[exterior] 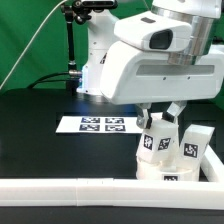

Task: Assemble stool

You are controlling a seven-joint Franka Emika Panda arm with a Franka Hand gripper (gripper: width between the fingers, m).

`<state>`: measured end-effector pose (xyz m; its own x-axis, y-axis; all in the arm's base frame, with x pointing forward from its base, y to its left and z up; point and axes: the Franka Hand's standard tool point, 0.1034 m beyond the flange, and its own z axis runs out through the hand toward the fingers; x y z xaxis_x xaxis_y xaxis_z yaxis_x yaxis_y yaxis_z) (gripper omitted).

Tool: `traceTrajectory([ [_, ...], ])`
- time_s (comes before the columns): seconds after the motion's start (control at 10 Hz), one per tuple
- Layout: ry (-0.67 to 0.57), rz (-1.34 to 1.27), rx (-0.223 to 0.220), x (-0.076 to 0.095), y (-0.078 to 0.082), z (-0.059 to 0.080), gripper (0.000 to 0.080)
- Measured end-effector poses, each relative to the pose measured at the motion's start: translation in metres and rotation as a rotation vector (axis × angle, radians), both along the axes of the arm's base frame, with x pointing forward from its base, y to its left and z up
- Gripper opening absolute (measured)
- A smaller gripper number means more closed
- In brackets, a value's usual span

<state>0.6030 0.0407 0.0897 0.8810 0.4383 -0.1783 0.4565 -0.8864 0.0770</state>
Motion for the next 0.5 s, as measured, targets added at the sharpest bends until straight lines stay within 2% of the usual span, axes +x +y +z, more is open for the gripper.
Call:
traceTrajectory([
  [0.3, -0.029, -0.186, -0.019, 0.0003, 0.0004, -0.0001, 0.0337],
  [0.5, -0.07, -0.464, 0.006, 0.0019, -0.0015, -0.0005, 0.0337],
])
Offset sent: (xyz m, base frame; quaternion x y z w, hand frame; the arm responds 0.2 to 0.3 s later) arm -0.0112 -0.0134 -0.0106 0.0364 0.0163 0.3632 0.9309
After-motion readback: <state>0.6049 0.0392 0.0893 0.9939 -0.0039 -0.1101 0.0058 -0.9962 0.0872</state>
